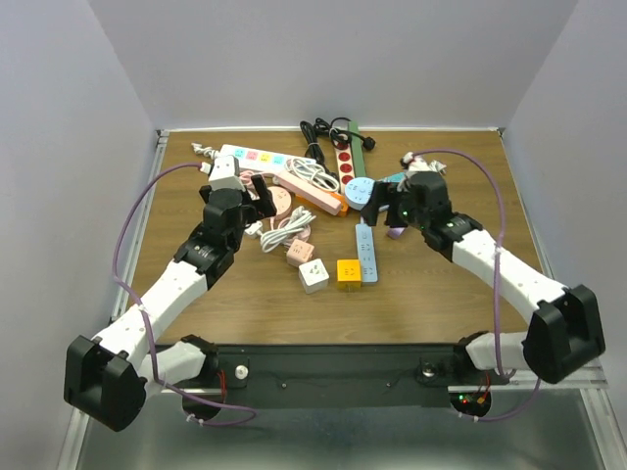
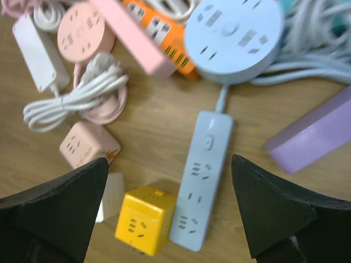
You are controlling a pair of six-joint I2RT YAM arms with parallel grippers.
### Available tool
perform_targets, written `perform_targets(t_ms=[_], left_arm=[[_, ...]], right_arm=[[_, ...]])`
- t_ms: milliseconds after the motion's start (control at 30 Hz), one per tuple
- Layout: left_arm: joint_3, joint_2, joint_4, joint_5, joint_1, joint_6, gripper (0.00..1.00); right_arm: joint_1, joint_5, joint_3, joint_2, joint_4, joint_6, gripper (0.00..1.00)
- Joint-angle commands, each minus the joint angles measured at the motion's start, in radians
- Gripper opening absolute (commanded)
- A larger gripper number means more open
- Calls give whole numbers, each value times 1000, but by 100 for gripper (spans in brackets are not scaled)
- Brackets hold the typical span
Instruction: Insert the plug
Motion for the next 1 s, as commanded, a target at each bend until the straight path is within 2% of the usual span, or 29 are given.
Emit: perform_targets(t_ms=[0,267,467,867,967], left_arm=[[-38,-25,57,23,-16,-21,99],[-97,-51,68,33,-21,-38,99],[-100,-63,74,42,-24,-39,99],[-120,-80,83,60,-33,-41,99],[-123,-88,83,60,-38,-39,99]], right_arm=[[81,52,72,57,-141,67,97],[239,100,114,141,-268,144,96],[302,112,143,202,-310,188,95],[331,166,186,341,-371,196,94],[331,157,195,361,-377,193,90]])
